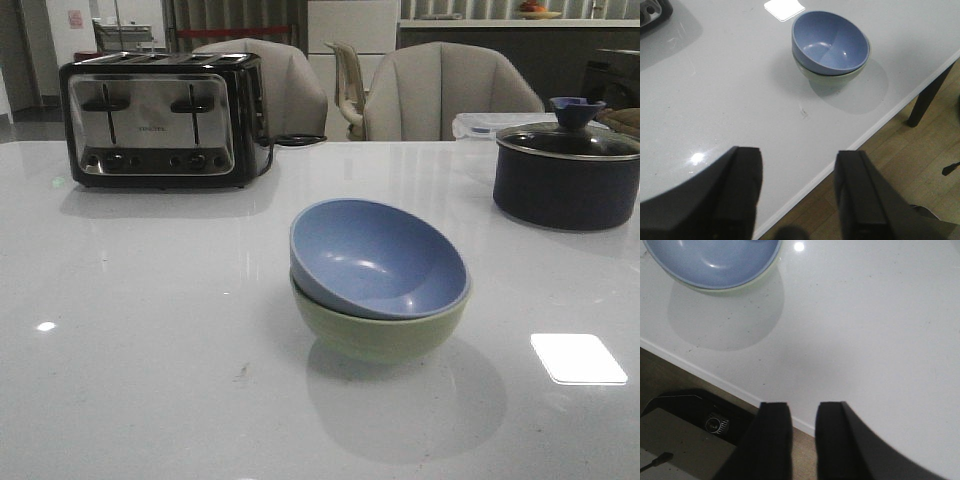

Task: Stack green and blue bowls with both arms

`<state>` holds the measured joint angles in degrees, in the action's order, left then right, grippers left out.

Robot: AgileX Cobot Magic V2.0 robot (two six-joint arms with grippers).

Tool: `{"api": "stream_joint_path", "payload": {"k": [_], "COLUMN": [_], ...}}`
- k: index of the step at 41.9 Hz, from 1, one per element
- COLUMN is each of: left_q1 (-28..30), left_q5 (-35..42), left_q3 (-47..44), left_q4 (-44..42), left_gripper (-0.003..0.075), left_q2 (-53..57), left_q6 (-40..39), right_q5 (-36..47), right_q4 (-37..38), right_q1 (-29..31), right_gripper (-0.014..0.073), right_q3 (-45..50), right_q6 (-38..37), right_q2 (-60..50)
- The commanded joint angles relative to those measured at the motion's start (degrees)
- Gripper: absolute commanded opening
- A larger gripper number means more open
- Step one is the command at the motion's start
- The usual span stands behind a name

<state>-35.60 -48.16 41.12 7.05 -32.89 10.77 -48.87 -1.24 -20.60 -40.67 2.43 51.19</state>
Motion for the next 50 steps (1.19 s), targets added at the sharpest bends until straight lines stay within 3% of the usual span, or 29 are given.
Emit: {"api": "stream_joint_path", "payload": {"k": [1, 4, 7, 26, 30, 38, 50], "left_q1": [0.2, 0.2, 0.2, 0.6, 5.3, 18.8, 31.5], "left_q5": [4.8, 4.8, 4.8, 5.0, 6.9, 23.2, 35.4], "left_q3": [1.5, 1.5, 1.5, 1.0, -0.7, -12.3, -29.6], "left_q4": [0.4, 0.4, 0.4, 0.4, 0.5, 0.2, -0.3], "left_gripper": [0.0236, 0.0162, 0.0099, 0.0101, 0.0101, 0.0101, 0.0101], "left_q2": [-0.2, -0.2, -0.2, 0.8, 3.9, 15.5, 30.3], "left_q6": [0.1, 0.1, 0.1, 0.1, 0.4, 0.4, -1.6], "right_q5": [3.1, 2.9, 2.8, 2.8, 2.9, 2.9, 2.9], "right_q4": [0.5, 0.5, 0.5, 0.5, 0.5, 0.5, 0.5], "right_q1": [0.0, 0.0, 0.0, 0.0, 0.0, 0.0, 0.0], "right_gripper": [0.0108, 0.0031, 0.0036, 0.0034, 0.0034, 0.0034, 0.0034], "right_q3": [-1.5, -1.5, -1.5, -1.5, -1.5, -1.5, -1.5], "right_q6": [0.4, 0.4, 0.4, 0.4, 0.4, 0.4, 0.4], "right_q2": [-0.6, -0.6, -0.6, -0.6, -0.6, -0.6, -0.6]}}
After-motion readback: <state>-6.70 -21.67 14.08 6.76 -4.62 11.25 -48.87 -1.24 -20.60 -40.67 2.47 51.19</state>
